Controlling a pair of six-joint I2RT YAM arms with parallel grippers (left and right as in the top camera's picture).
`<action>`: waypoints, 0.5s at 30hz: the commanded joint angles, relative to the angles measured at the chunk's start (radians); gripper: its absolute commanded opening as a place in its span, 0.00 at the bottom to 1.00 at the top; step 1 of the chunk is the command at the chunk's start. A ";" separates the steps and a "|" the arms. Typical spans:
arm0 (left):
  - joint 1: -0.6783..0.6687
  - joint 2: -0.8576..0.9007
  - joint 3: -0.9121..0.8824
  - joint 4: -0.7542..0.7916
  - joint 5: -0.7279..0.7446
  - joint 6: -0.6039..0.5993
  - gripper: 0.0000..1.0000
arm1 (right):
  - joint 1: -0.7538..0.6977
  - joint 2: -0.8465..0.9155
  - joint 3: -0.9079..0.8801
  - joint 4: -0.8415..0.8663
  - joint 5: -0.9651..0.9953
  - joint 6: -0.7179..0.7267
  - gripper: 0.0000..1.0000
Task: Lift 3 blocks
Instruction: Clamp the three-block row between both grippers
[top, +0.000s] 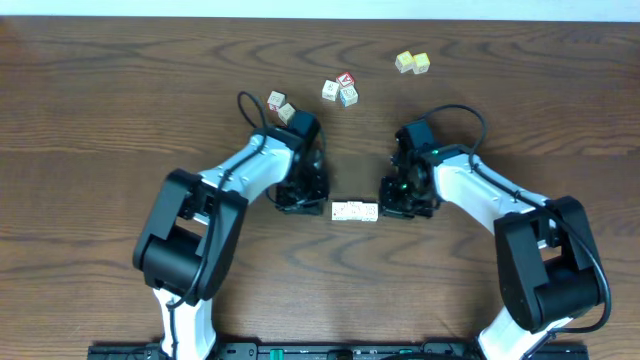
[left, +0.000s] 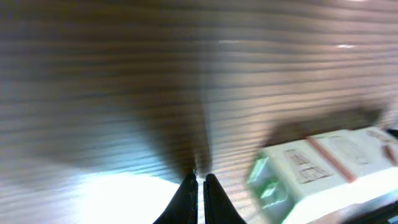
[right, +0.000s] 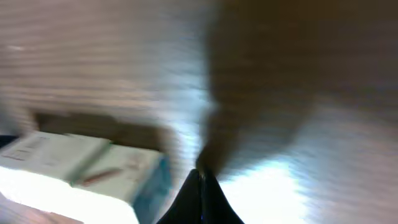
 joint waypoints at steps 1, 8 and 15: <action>0.080 -0.018 -0.005 -0.050 -0.038 0.055 0.07 | -0.060 -0.003 0.008 -0.042 0.018 -0.033 0.01; 0.102 -0.079 -0.005 -0.107 -0.021 0.095 0.07 | -0.093 -0.003 0.008 -0.037 -0.166 -0.126 0.01; 0.058 -0.073 -0.064 -0.023 0.071 0.080 0.07 | -0.062 -0.003 0.005 -0.032 -0.170 -0.121 0.01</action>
